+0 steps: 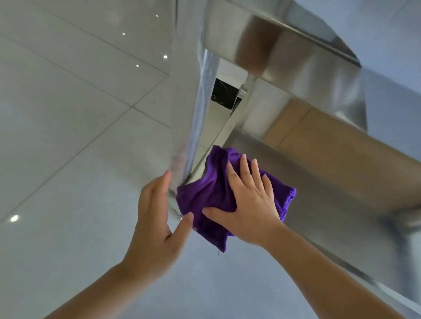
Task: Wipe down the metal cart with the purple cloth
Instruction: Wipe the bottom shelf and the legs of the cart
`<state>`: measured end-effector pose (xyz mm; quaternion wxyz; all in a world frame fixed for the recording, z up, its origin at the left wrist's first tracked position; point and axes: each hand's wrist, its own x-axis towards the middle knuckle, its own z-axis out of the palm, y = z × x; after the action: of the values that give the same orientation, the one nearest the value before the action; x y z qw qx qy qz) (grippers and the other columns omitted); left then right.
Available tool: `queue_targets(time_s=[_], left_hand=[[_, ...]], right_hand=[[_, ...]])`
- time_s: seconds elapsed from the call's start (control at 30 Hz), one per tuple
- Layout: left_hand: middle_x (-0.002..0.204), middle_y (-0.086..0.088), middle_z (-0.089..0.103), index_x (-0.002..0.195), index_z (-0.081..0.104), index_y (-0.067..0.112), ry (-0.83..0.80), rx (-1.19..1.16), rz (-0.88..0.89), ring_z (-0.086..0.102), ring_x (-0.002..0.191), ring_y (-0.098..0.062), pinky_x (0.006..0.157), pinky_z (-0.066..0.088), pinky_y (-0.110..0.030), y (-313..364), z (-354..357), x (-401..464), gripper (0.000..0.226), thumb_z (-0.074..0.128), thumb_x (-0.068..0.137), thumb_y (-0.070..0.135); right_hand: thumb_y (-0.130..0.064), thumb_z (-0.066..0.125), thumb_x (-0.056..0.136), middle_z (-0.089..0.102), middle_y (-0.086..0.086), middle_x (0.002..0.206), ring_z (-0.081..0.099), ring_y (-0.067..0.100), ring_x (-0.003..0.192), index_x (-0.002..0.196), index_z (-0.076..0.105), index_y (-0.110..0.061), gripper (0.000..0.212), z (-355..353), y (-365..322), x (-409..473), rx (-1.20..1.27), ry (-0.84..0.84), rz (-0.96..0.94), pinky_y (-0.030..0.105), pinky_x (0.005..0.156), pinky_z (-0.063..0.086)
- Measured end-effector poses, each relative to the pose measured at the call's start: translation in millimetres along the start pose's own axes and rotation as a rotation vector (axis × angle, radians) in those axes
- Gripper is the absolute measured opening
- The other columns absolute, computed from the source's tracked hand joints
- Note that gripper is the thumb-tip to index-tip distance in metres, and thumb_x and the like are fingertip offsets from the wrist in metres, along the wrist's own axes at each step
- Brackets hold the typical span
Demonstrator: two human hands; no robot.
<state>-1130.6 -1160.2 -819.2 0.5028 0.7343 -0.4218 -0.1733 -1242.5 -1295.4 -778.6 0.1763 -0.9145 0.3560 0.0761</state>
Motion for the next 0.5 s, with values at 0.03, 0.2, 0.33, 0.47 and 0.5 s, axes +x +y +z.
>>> queue_targets(time_s=[0.03, 0.2, 0.33, 0.47, 0.5], left_hand=[[0.133, 0.02, 0.025, 0.145, 0.021, 0.012, 0.032, -0.035, -0.071, 0.02, 0.124, 0.02, 0.098, 0.017, 0.002, -1, -1, 3, 0.078, 0.048, 0.078, 0.04], [0.13, 0.032, 0.026, 0.137, 0.017, 0.028, -0.041, -0.12, -0.074, 0.019, 0.116, 0.033, 0.091, 0.019, 0.007, 5, 3, 23, 0.069, 0.05, 0.077, 0.019], [0.138, 0.011, 0.041, 0.143, 0.028, 0.017, -0.043, -0.181, -0.093, 0.036, 0.126, 0.006, 0.102, 0.03, -0.01, -2, 7, 26, 0.07, 0.047, 0.078, 0.034], [0.118, 0.015, 0.055, 0.128, 0.043, 0.028, -0.057, -0.284, -0.044, 0.05, 0.111, -0.003, 0.09, 0.039, -0.014, 1, -1, 34, 0.053, 0.05, 0.076, 0.036], [0.112, 0.015, 0.058, 0.117, 0.048, 0.032, -0.069, -0.331, -0.048, 0.053, 0.106, -0.005, 0.085, 0.041, -0.015, 2, -4, 38, 0.043, 0.05, 0.074, 0.033]], right_hand=[[-0.067, 0.049, 0.081, -0.021, 0.0, 0.156, -0.024, 0.018, 0.142, 0.15, -0.005, -0.031, 0.095, -1, -3, 5, -0.006, -0.024, -0.064, 0.04, 0.115, -0.011], [-0.072, 0.049, 0.071, -0.001, -0.004, 0.158, -0.011, 0.016, 0.144, 0.147, 0.022, -0.036, 0.089, -5, -12, 37, -0.032, -0.047, -0.257, 0.046, 0.117, -0.005], [-0.076, 0.042, 0.061, 0.034, -0.01, 0.144, 0.014, 0.019, 0.141, 0.13, 0.049, -0.031, 0.083, -7, -8, 57, -0.014, 0.018, -0.367, 0.048, 0.115, 0.01], [-0.067, 0.049, 0.067, 0.056, -0.009, 0.116, 0.038, 0.013, 0.12, 0.114, 0.061, -0.027, 0.063, -19, -2, 76, 0.044, -0.056, -0.467, 0.043, 0.109, 0.022], [-0.064, 0.051, 0.068, 0.059, -0.008, 0.107, 0.044, 0.013, 0.111, 0.108, 0.063, -0.026, 0.056, -21, -1, 84, 0.041, -0.07, -0.484, 0.042, 0.105, 0.028]])
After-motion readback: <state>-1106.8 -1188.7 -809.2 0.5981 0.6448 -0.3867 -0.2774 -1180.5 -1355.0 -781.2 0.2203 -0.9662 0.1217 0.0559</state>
